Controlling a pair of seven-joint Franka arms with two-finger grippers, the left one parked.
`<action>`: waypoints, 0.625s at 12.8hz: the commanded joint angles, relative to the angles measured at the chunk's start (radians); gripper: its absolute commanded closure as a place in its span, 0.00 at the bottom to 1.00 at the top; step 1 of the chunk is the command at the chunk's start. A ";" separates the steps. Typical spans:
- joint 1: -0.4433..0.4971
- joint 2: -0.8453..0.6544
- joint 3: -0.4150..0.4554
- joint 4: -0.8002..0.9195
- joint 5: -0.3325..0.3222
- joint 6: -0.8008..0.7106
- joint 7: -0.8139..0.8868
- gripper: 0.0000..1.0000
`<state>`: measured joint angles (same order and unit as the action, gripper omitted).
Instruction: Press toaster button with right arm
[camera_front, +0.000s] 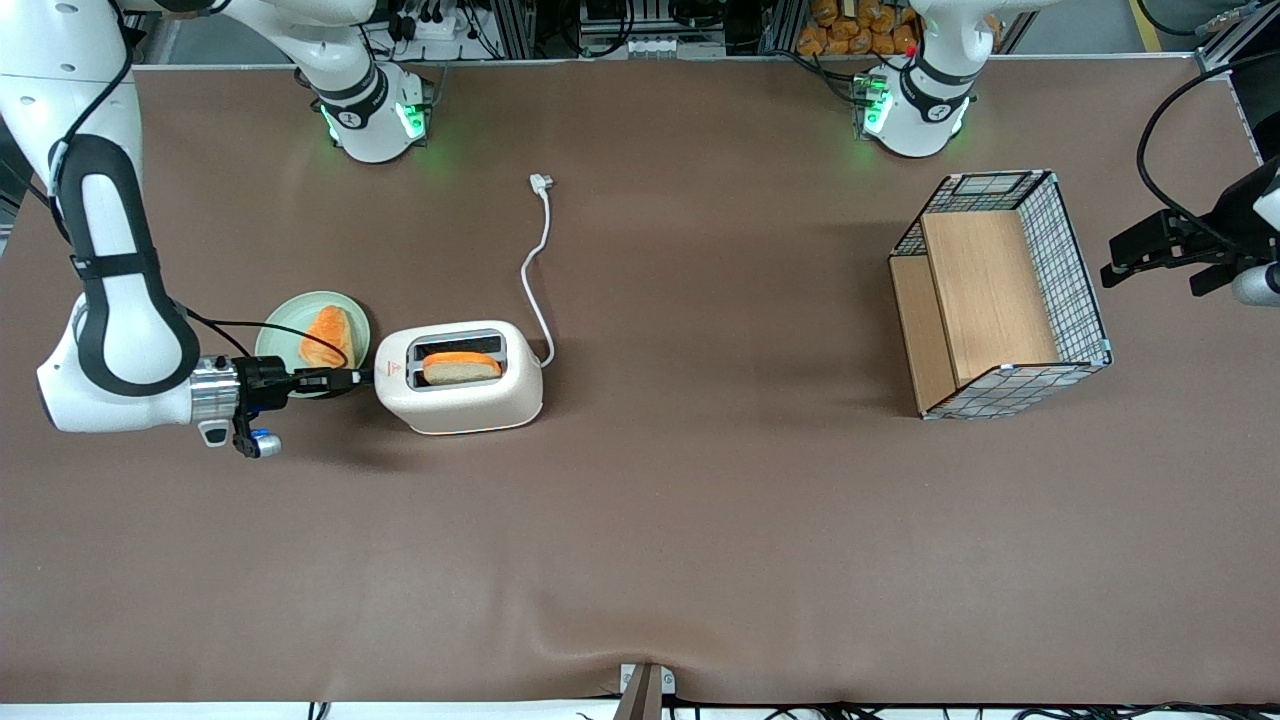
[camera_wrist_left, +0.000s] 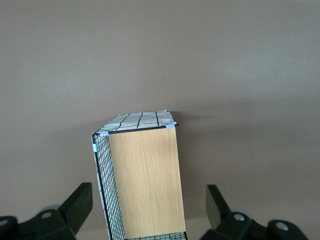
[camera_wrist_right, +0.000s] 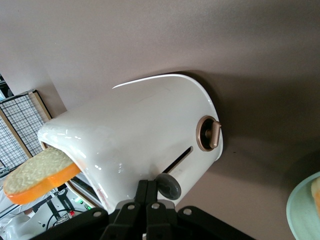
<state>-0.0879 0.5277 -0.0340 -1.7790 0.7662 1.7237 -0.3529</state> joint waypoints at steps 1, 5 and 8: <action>-0.013 0.021 0.008 -0.007 0.021 0.025 -0.057 1.00; -0.012 0.044 0.008 -0.007 0.021 0.046 -0.074 1.00; -0.013 0.064 0.008 -0.007 0.021 0.063 -0.119 1.00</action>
<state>-0.0880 0.5643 -0.0315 -1.7794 0.7698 1.7570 -0.4237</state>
